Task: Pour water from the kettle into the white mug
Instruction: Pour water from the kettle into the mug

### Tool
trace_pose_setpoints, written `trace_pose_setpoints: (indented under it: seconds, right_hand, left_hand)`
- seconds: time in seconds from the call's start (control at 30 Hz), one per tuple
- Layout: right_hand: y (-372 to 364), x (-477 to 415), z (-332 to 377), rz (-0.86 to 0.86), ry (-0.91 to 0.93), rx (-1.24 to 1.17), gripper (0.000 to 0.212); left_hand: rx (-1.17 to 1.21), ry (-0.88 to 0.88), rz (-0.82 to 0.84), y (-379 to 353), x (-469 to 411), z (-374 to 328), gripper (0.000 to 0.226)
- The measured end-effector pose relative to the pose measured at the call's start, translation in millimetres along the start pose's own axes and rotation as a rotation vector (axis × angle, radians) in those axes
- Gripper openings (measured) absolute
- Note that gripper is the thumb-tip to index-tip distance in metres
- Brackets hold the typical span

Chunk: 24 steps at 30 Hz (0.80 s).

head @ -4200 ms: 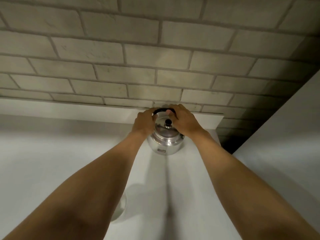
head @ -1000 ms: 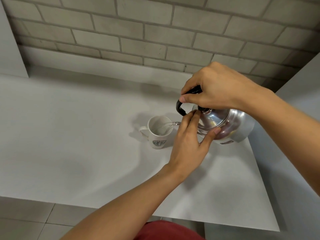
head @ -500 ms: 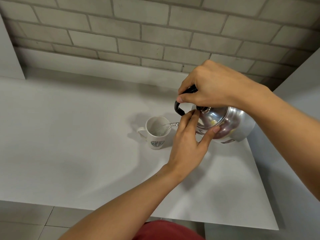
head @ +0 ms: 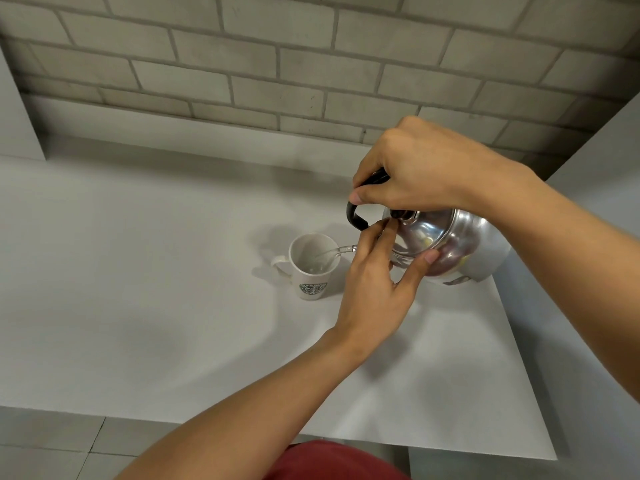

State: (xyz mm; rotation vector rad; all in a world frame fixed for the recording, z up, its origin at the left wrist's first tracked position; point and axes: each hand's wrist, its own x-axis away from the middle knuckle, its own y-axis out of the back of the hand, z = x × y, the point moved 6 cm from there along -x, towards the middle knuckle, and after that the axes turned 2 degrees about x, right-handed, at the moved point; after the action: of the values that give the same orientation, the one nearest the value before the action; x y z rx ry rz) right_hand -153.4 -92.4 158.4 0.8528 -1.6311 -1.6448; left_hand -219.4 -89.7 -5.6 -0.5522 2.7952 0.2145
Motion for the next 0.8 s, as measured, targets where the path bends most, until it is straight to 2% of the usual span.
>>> trace_pose_setpoints:
  seconds: [0.8]
  right_hand:
    - [0.5, -9.0, 1.8, 0.029, 0.011, 0.031, 0.021]
  left_hand:
    - [0.073, 0.018, -0.019, 1.5, -0.6, -6.9, 0.059]
